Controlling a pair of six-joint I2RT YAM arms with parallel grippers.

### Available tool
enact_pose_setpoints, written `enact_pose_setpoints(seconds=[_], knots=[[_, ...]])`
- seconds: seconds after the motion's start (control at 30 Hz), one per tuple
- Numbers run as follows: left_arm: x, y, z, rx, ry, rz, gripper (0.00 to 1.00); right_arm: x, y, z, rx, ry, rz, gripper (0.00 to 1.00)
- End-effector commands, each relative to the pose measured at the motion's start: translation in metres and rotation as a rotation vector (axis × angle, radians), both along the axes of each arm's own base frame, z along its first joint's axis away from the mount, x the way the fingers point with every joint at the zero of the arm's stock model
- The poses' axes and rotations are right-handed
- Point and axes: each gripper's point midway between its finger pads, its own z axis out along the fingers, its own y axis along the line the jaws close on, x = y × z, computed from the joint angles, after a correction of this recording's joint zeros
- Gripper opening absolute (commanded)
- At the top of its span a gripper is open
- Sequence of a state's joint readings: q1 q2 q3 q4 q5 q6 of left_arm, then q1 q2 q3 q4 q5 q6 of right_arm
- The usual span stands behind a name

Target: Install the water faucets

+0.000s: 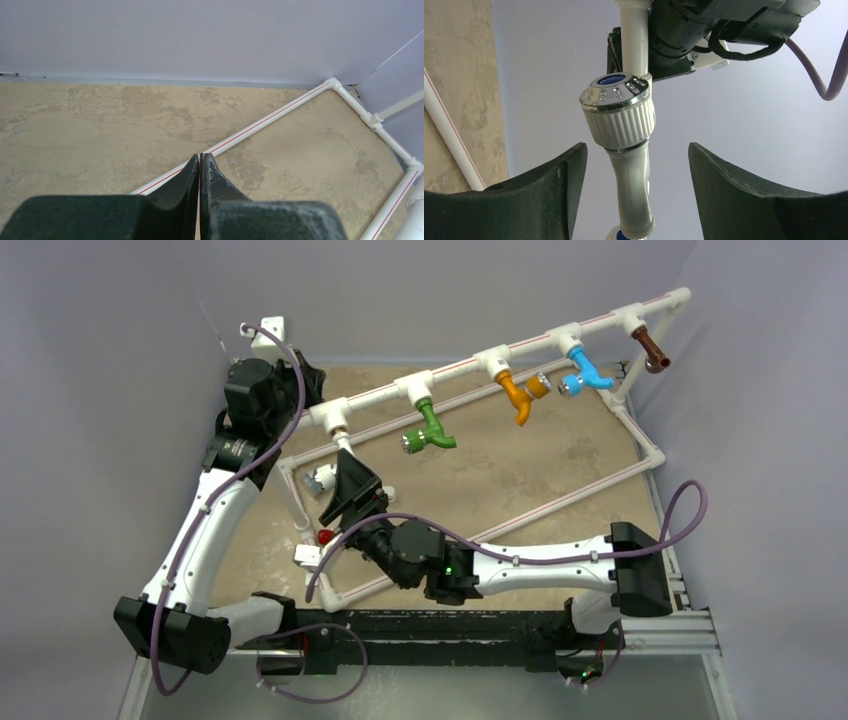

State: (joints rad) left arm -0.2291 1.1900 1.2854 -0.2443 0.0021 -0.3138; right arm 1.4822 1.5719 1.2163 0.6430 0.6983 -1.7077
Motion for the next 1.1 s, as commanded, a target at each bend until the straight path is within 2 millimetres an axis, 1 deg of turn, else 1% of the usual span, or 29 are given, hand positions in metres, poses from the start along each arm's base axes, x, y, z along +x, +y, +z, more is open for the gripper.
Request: enact_pose_setpoints(seconds=[0.0, 0.07, 0.1, 0.3, 0.37, 0.4, 0.43, 0.53, 0.63, 0.73, 0.9, 1.03, 1.07], knots=[[-0.017, -0.006, -0.066, 0.03, 0.226, -0.062, 0.0, 0.01, -0.009, 0.029, 0.134, -0.011, -0.036, 0.74], [-0.017, -0.006, -0.066, 0.03, 0.226, -0.063, 0.0, 0.013, -0.007, 0.028, 0.146, -0.001, -0.035, 0.69], [-0.017, -0.006, -0.067, 0.03, 0.227, -0.064, 0.0, 0.014, -0.006, 0.027, 0.151, 0.006, -0.036, 0.64], [-0.017, -0.007, -0.066, 0.029, 0.226, -0.065, 0.0, 0.022, -0.005, 0.022, 0.184, 0.03, -0.049, 0.49], [-0.017, -0.007, -0.066, 0.029, 0.226, -0.065, 0.0, 0.024, -0.005, 0.021, 0.204, 0.047, -0.048, 0.42], [-0.017, -0.006, -0.066, 0.029, 0.226, -0.064, 0.0, 0.024, -0.004, 0.019, 0.212, 0.054, -0.048, 0.37], [-0.017, -0.006, -0.066, 0.03, 0.226, -0.064, 0.0, 0.024, -0.005, 0.02, 0.233, 0.058, -0.053, 0.29], [-0.017, -0.007, -0.066, 0.029, 0.226, -0.066, 0.0, 0.027, -0.008, 0.021, 0.314, 0.083, -0.067, 0.0], [-0.017, -0.006, -0.066, 0.029, 0.226, -0.064, 0.0, 0.031, -0.012, 0.02, 0.445, 0.146, -0.087, 0.0], [-0.017, -0.006, -0.066, 0.029, 0.226, -0.064, 0.0, 0.032, -0.012, 0.02, 0.599, 0.255, -0.067, 0.0], [-0.016, -0.006, -0.066, 0.028, 0.225, -0.063, 0.0, 0.032, -0.006, 0.017, 0.87, 0.488, -0.018, 0.0], [-0.017, -0.005, -0.065, 0.027, 0.223, -0.064, 0.0, 0.026, 0.003, 0.014, 1.1, 0.717, 0.064, 0.0], [-0.017, -0.005, -0.065, 0.027, 0.223, -0.063, 0.0, 0.022, 0.008, 0.011, 1.168, 0.807, 0.097, 0.0]])
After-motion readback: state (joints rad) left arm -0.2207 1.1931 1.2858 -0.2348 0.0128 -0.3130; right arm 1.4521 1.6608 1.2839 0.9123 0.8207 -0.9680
